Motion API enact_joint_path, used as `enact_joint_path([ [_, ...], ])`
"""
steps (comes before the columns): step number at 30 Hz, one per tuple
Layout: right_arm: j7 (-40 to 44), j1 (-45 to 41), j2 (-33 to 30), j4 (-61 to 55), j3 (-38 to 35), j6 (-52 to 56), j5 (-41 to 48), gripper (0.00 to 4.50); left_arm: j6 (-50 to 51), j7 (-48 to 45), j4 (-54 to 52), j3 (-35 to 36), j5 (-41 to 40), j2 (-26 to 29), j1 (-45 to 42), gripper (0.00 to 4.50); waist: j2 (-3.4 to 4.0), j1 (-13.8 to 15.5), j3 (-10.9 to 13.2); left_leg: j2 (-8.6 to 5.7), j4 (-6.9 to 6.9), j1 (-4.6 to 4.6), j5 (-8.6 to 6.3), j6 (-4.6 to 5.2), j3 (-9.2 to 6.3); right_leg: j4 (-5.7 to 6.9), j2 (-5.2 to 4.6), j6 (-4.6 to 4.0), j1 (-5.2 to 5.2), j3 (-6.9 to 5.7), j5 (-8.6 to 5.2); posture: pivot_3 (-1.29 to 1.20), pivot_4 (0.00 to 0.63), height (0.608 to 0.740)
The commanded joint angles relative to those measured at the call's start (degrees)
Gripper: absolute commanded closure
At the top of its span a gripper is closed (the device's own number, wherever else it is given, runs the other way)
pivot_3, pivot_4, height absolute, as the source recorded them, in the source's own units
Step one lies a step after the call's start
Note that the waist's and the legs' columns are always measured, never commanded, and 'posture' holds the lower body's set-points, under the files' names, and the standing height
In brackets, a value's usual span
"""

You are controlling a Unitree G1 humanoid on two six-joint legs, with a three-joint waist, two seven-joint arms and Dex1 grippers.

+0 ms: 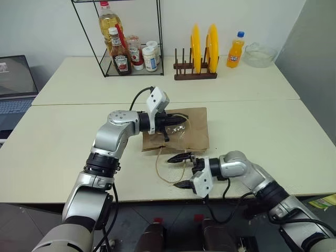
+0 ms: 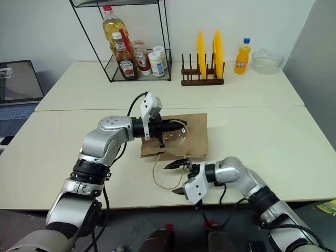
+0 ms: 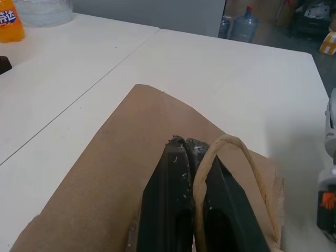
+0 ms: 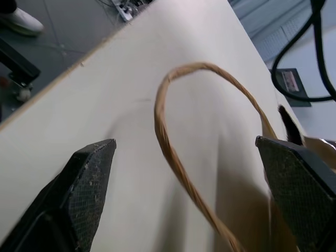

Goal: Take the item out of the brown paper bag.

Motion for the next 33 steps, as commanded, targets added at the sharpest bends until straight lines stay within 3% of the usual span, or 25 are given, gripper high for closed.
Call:
enact_joint_path([
  [1, 10.6, 0.9, -0.8, -8.4, 1.7, 15.2, 9.4, 0.00, 0.1, 0.3, -2.9, 1.3, -0.9, 0.6, -0.5, 4.46, 0.00, 0.0, 0.0, -0.01, 0.00, 0.00, 0.00, 0.00, -0.01, 0.00, 0.00, 0.00, 0.00, 0.00, 0.00, 0.00, 0.150, 0.740],
  [4, 17.8, 1.2, -2.5, -17.1, 2.0, 34.4, 16.7, 0.00, 0.1, -0.2, -3.5, 1.1, -0.9, 1.2, 0.1, 4.46, 0.00, 0.1, 0.0, -0.01, 0.00, -0.02, 0.00, 0.01, -0.05, 0.00, -0.01, 0.00, -0.01, 0.00, 0.00, 0.00, 0.150, 0.740],
  [6, 21.2, 0.2, -3.3, -18.4, 2.3, 41.6, 18.3, 0.00, 0.1, 0.2, -3.5, 1.1, -0.8, 0.9, 0.0, 4.46, 0.00, 0.2, 0.0, -0.01, 0.00, -0.02, -0.01, 0.02, -0.07, 0.00, -0.01, 0.00, -0.01, -0.01, 0.00, 0.00, 0.150, 0.740],
  [9, 21.7, -0.8, -2.6, -17.2, 2.1, 45.9, 18.1, 0.00, 0.4, 0.9, -3.7, 1.1, -0.9, 0.2, -0.3, 4.46, 0.00, 0.3, 0.0, -0.01, 0.00, -0.02, -0.04, 0.06, -0.07, 0.00, -0.01, 0.00, -0.01, -0.03, 0.00, 0.00, 0.150, 0.740],
  [11, 21.1, -1.1, -1.8, -16.3, 1.8, 47.0, 17.6, 0.38, 0.7, 1.0, -4.5, 1.0, -1.1, 0.0, -0.1, 4.50, 0.00, 0.3, 0.0, 0.00, -0.01, -0.02, -0.03, 0.05, -0.07, 0.00, 0.00, 0.00, -0.02, -0.04, 0.00, 0.00, 0.150, 0.740],
  [15, 21.0, -2.0, -0.3, -15.4, 0.9, 49.3, 18.0, 1.60, 0.7, 1.0, -4.4, 0.9, -1.2, 0.0, -0.4, 4.50, 0.00, 0.3, 0.0, -0.01, -0.01, -0.03, -0.02, 0.02, -0.05, 0.00, -0.02, 0.01, -0.03, -0.02, 0.00, 0.00, 0.150, 0.740],
  [23, 21.6, -3.9, 1.6, -12.4, 0.6, 49.6, 17.3, 4.47, 0.3, 1.1, -2.9, 1.2, -0.9, -0.2, -2.1, 4.50, 0.00, 0.3, 0.0, -0.01, -0.01, -0.03, -0.02, 0.02, -0.06, -0.01, -0.02, 0.01, -0.03, -0.03, 0.00, 0.00, 0.150, 0.740],
  [33, 21.7, -5.7, 0.8, -8.7, 0.9, 47.2, 14.5, 4.47, 0.3, 1.5, -1.2, 2.0, -1.1, -0.3, -3.6, 4.50, 0.00, 0.3, 0.0, -0.02, -0.01, -0.03, -0.02, 0.02, -0.06, -0.01, -0.02, 0.01, -0.04, -0.03, 0.00, 0.00, 0.150, 0.740],
])
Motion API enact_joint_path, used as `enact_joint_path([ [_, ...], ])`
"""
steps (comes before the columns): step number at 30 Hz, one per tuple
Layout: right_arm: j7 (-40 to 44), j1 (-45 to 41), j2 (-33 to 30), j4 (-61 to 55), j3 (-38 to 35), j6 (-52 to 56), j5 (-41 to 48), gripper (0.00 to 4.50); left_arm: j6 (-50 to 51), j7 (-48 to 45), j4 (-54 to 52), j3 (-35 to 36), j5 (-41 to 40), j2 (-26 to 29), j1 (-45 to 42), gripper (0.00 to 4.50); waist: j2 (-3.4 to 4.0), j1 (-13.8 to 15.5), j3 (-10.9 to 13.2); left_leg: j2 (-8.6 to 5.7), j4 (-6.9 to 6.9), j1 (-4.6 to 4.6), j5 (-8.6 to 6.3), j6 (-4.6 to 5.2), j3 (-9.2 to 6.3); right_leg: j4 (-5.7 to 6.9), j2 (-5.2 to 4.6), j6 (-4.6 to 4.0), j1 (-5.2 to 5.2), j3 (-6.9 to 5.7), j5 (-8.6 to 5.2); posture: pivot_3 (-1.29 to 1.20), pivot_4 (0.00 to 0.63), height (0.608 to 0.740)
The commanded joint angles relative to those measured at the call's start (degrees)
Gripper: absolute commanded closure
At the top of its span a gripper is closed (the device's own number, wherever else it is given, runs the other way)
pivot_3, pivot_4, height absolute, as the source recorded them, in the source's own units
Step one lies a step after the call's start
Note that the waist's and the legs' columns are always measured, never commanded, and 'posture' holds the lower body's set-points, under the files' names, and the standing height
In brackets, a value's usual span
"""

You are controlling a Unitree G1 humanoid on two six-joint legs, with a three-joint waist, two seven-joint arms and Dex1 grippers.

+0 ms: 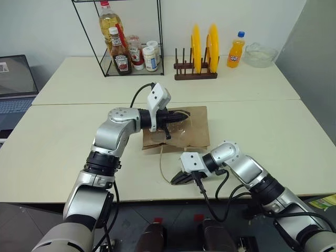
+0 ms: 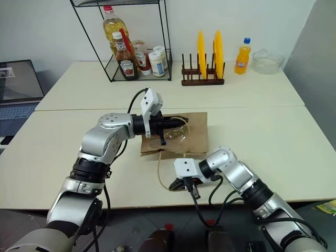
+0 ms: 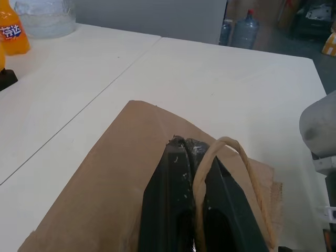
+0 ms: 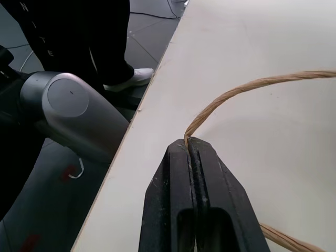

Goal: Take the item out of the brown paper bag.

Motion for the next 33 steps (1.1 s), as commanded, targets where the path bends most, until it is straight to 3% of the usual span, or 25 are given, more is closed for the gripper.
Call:
enact_joint_path([
  [1, -0.4, -1.1, -0.8, 0.5, -0.5, -2.7, -2.2, 4.47, -0.1, 0.9, 0.2, 2.4, -1.3, -0.1, -2.9, 4.50, 0.00, 0.0, 0.0, 0.00, 0.00, 0.00, 0.00, 0.00, 0.01, 0.00, 0.00, 0.00, 0.00, 0.00, 0.00, 0.00, 0.150, 0.740],
  [14, 2.0, -0.3, -1.1, 4.9, 2.9, -4.1, -6.5, 4.47, 11.6, 3.6, 6.4, 9.8, -9.0, -0.4, -17.5, 4.50, -0.02, -0.2, 0.0, -0.01, 0.00, -0.01, 0.01, -0.01, -0.01, -0.01, 0.00, 0.01, 0.00, -0.02, -0.01, 0.00, 0.150, 0.740],
  [33, 2.6, -0.2, 0.5, 9.7, 4.2, -7.7, -9.1, 4.47, 5.3, 3.5, 16.0, 11.3, -7.6, 1.0, -25.7, 4.50, -0.03, -0.3, 0.0, 0.02, -0.01, -0.01, 0.01, -0.03, -0.01, -0.01, 0.01, 0.01, -0.03, -0.03, -0.01, 0.00, 0.150, 0.740],
])
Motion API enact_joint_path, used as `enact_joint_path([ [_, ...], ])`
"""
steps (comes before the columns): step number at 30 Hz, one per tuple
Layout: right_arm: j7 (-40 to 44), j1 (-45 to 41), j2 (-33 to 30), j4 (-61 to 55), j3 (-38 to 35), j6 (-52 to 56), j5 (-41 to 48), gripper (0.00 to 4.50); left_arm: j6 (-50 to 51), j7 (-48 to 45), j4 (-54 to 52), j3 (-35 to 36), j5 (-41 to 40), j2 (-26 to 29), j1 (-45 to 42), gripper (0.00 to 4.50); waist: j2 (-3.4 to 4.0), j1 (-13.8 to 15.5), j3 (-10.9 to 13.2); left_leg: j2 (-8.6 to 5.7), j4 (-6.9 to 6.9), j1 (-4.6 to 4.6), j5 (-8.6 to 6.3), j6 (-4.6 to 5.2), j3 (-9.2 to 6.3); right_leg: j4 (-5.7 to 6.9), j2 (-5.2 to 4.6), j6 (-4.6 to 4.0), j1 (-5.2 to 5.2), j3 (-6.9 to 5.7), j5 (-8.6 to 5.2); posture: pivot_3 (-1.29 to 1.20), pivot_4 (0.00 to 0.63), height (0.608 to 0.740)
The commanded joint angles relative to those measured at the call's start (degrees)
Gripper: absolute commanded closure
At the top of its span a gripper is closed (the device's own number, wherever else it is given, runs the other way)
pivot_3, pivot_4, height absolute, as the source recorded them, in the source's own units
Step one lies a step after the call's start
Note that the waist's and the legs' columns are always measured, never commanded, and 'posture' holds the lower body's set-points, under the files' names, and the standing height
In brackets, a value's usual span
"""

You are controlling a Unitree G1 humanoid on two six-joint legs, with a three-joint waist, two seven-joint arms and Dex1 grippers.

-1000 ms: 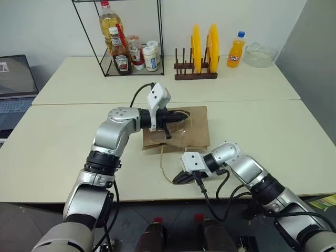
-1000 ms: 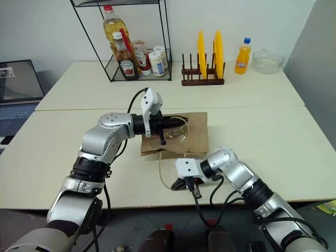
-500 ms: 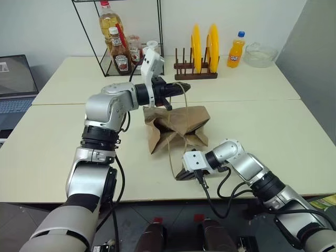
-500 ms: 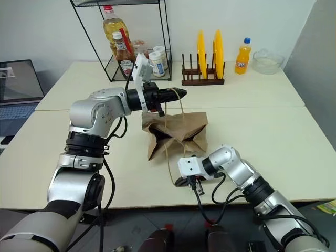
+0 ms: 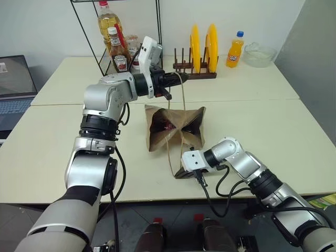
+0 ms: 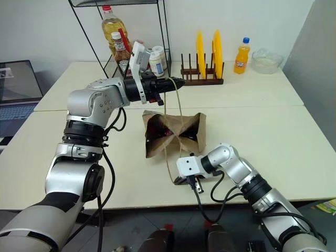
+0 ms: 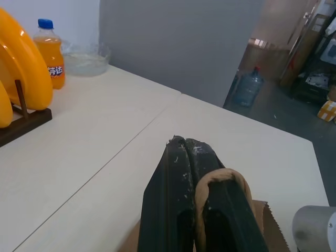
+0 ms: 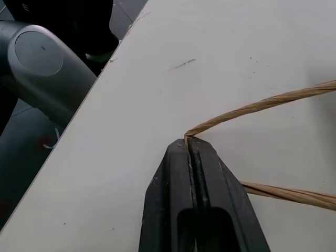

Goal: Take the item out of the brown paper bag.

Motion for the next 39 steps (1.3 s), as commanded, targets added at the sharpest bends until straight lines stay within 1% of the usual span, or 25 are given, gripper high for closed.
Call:
enact_joint_path([
  [1, 2.3, 2.3, -0.1, 2.6, 4.1, 1.2, -2.9, 4.47, -4.0, -0.1, -0.9, 3.2, -0.4, 1.3, -4.7, 4.50, 0.00, 0.0, 0.0, 0.00, 0.00, 0.01, -0.01, -0.01, 0.01, 0.00, 0.00, 0.00, 0.00, 0.00, 0.00, 0.00, 0.150, 0.740],
  [11, 2.6, 1.7, -0.9, 4.0, 4.0, -0.2, -3.8, 4.47, -7.8, 0.0, 5.1, 4.2, 0.4, 1.0, -7.9, 4.50, 0.02, 0.0, -0.1, -0.03, -0.03, 0.12, -0.02, -0.03, 0.04, -0.02, -0.01, 0.01, 0.08, 0.04, -0.01, 0.00, 0.150, 0.740],
  [13, 2.4, 2.2, -0.9, 2.6, 2.9, 0.7, -2.4, 4.47, -7.7, 0.3, 5.9, 4.5, 0.2, 0.9, -8.5, 4.50, 0.02, 0.0, -0.1, -0.04, -0.03, 0.12, -0.02, -0.03, 0.04, -0.02, -0.01, 0.01, 0.08, 0.04, -0.01, 0.00, 0.150, 0.740],
  [15, 3.4, 3.5, -1.5, -1.7, 1.3, 3.4, 0.5, 4.47, -7.2, -0.3, 5.3, 4.1, 0.1, 0.7, -8.3, 4.50, 0.02, 0.0, -0.1, -0.04, -0.03, 0.12, -0.02, -0.03, 0.04, -0.02, -0.02, 0.01, 0.08, 0.04, -0.01, 0.00, 0.150, 0.740],
  [18, 4.9, 4.8, -2.6, -8.0, -0.9, 9.3, 4.4, 3.87, -6.9, -0.8, 4.6, 3.9, 0.1, 0.5, -7.9, 4.50, -0.01, 0.1, 0.0, -0.06, 0.00, 0.01, -0.02, -0.03, 0.00, -0.03, -0.02, 0.01, 0.04, 0.03, -0.01, 0.00, 0.150, 0.740],
  [19, 4.8, 4.7, -3.0, -10.0, -2.2, 11.8, 5.8, 3.56, -6.9, -0.9, 4.6, 3.9, 0.0, 0.5, -8.0, 4.50, -0.01, 0.1, 0.0, -0.06, 0.01, -0.03, -0.02, -0.03, 0.00, -0.04, -0.02, 0.01, 0.02, 0.03, -0.01, 0.00, 0.150, 0.740],
  [21, 4.3, 4.5, -3.7, -13.7, -4.4, 16.9, 8.4, 2.91, -6.8, -1.0, 4.8, 4.0, 0.0, 0.5, -8.1, 4.50, -0.04, 0.1, 0.0, -0.07, 0.01, -0.10, -0.02, -0.03, 0.02, -0.03, -0.04, 0.01, -0.05, 0.04, -0.01, 0.00, 0.150, 0.740],
  [24, 3.9, 5.2, -6.9, -21.6, -7.5, 23.4, 11.9, 1.74, -6.6, -1.9, 4.7, 3.9, -0.1, 0.6, -8.0, 4.50, -0.06, 0.1, 0.0, -0.07, 0.04, -0.37, -0.02, -0.03, 0.00, 0.02, -0.04, 0.01, -0.34, 0.04, 0.00, 0.00, 0.150, 0.740],
  [28, 1.2, 8.0, -12.2, -36.3, -15.2, 37.7, 20.9, 0.27, -4.2, -3.6, 2.9, 3.8, -1.3, 0.6, -7.8, 4.50, -0.10, 0.2, 0.0, -0.06, 0.03, -0.62, -0.02, -0.02, -0.01, 0.06, -0.05, 0.01, -0.68, 0.04, 0.00, 0.00, 0.150, 0.740],
  [29, 0.5, 8.5, -13.0, -39.0, -16.8, 41.2, 23.4, 0.04, -3.2, -4.0, 2.5, 3.8, -1.7, 0.6, -7.8, 4.50, -0.11, 0.3, 0.0, -0.05, 0.02, -0.68, -0.02, -0.02, -0.01, 0.06, -0.05, 0.01, -0.74, 0.04, 0.00, 0.00, 0.150, 0.740],
  [34, -6.5, 10.0, -15.0, -49.0, -26.3, 55.7, 34.7, 0.04, 0.2, -6.5, -1.6, 3.4, -3.2, 1.1, -6.5, 4.50, -0.15, 0.4, 0.1, -0.04, 0.02, -0.81, -0.02, -0.02, 0.04, 0.04, -0.07, 0.01, -0.86, 0.08, 0.00, 0.00, 0.150, 0.740],
  [36, -10.9, 8.7, -14.0, -49.5, -29.5, 59.2, 36.7, 0.04, 0.8, -7.0, -2.1, 3.5, -3.3, 1.3, -6.3, 4.50, -0.15, 0.4, 0.1, -0.04, 0.02, -0.81, -0.03, -0.01, 0.03, 0.05, -0.07, 0.01, -0.86, 0.07, 0.00, 0.00, 0.150, 0.740],
  [39, -18.8, 4.5, -10.8, -47.4, -33.2, 60.7, 37.1, 0.04, 1.4, -7.5, -2.1, 3.7, -3.4, 1.6, -6.7, 4.50, -0.15, 0.4, 0.1, -0.04, 0.03, -0.79, -0.02, 0.02, 0.06, 0.08, -0.07, 0.02, -0.86, 0.08, 0.01, 0.00, 0.150, 0.740],
])
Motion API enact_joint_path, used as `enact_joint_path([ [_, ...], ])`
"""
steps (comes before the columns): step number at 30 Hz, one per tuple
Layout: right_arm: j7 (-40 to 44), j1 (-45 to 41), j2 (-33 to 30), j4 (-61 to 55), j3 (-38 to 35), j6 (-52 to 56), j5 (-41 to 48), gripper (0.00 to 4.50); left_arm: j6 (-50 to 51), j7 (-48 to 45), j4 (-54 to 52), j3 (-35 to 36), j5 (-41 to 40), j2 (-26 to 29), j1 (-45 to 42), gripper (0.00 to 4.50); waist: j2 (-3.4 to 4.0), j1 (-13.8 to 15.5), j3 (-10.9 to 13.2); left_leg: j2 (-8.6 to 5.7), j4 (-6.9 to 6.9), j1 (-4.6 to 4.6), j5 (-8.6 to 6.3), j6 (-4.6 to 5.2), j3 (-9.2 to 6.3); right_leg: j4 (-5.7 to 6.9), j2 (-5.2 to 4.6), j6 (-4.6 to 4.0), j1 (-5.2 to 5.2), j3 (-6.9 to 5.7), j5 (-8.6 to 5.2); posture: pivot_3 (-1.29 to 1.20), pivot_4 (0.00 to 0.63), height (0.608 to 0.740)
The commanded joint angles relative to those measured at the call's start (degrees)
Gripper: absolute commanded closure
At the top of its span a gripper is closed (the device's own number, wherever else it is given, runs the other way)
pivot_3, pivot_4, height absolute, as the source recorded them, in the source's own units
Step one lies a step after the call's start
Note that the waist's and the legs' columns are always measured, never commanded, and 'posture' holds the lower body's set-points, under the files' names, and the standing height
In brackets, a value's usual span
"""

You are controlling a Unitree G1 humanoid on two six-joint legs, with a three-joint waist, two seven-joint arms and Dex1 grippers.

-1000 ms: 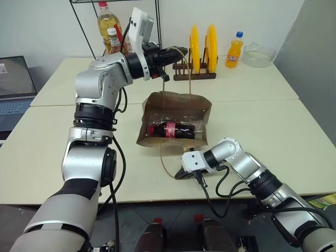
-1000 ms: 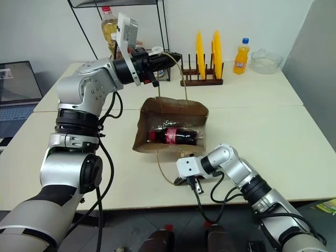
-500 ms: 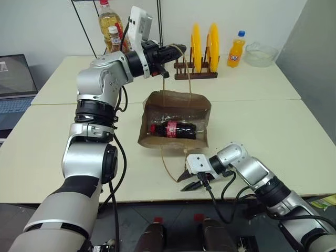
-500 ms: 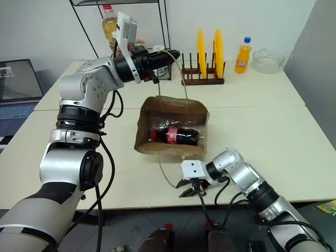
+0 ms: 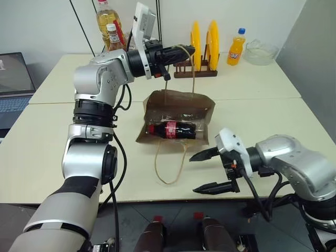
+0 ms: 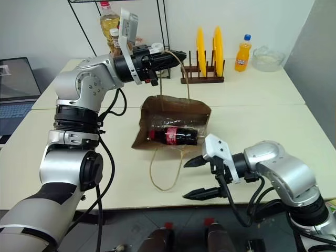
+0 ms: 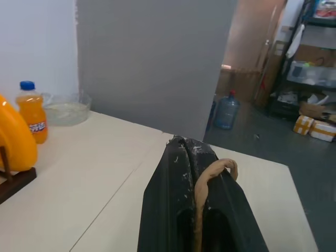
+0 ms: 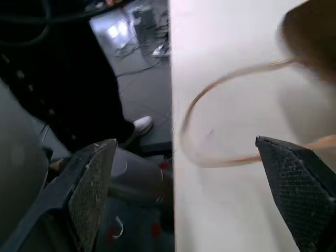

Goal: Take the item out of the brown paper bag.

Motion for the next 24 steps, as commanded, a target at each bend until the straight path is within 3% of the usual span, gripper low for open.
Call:
enact_joint_path([
  [1, -8.8, -5.6, 3.8, 1.1, -5.4, 2.1, 2.1, 0.04, 0.3, -1.1, -2.4, 1.0, -1.4, 1.0, -1.4, 4.50, -0.01, 0.0, 0.0, 0.01, 0.00, 0.01, 0.00, 0.00, 0.00, 0.01, 0.00, 0.00, 0.00, 0.00, 0.00, 0.00, 0.150, 0.740],
  [2, -11.5, -7.4, 6.0, 2.0, -6.8, 2.8, 2.9, 0.04, 0.4, -1.3, -2.3, 1.0, -1.5, 1.0, -1.6, 4.50, 0.00, 0.0, 0.0, 0.02, 0.00, 0.02, 0.00, 0.00, 0.01, 0.02, 0.01, 0.01, -0.01, 0.00, 0.01, 0.00, 0.150, 0.740],
  [4, -16.4, -10.9, 11.1, 3.2, -10.1, 5.7, 6.4, 0.63, 0.5, -1.9, -2.3, 0.9, -1.5, 1.1, -1.8, 4.50, 0.00, -0.1, 0.0, 0.03, -0.02, 0.02, 0.01, -0.01, -0.01, 0.04, 0.01, 0.00, -0.02, -0.02, 0.01, 0.00, 0.150, 0.740],
  [10, -34.1, -19.3, 32.5, 9.2, -20.0, 11.5, 19.6, 2.83, 0.1, -2.7, -1.1, 0.8, -0.9, 1.3, -2.1, 4.50, 0.01, -0.2, 0.0, 0.00, -0.06, 0.00, 0.02, -0.02, 0.00, 0.06, -0.01, -0.05, -0.09, 0.04, 0.03, 0.00, 0.150, 0.740],
  [14, -39.6, -21.3, 41.3, 13.3, -17.9, 8.9, 21.5, 4.32, -0.6, -2.2, -0.2, 1.0, -0.5, 1.1, -2.2, 4.50, 0.03, -0.5, 0.0, -0.02, -0.09, 0.01, 0.01, -0.02, 0.01, 0.14, -0.01, -0.06, -0.19, 0.10, 0.04, 0.00, 0.150, 0.740],
  [19, -36.1, -18.0, 42.3, 20.7, -8.7, -0.2, 15.2, 4.49, -1.1, -1.6, -0.2, 1.0, -0.4, 0.9, -1.4, 4.50, 0.03, -0.5, 0.0, -0.09, -0.05, 0.01, 0.01, -0.01, 0.04, 0.17, -0.02, -0.06, -0.18, 0.11, 0.04, 0.00, 0.150, 0.740],
  [24, -34.0, -17.5, 35.7, 30.2, 1.2, -14.0, 0.1, 4.49, -0.1, -1.1, -2.2, 1.0, -1.0, 0.8, -0.8, 4.50, 0.03, -0.6, 0.0, -0.10, -0.03, 0.02, 0.01, -0.01, 0.06, 0.23, 0.00, -0.05, -0.19, 0.10, 0.04, 0.00, 0.150, 0.740],
])
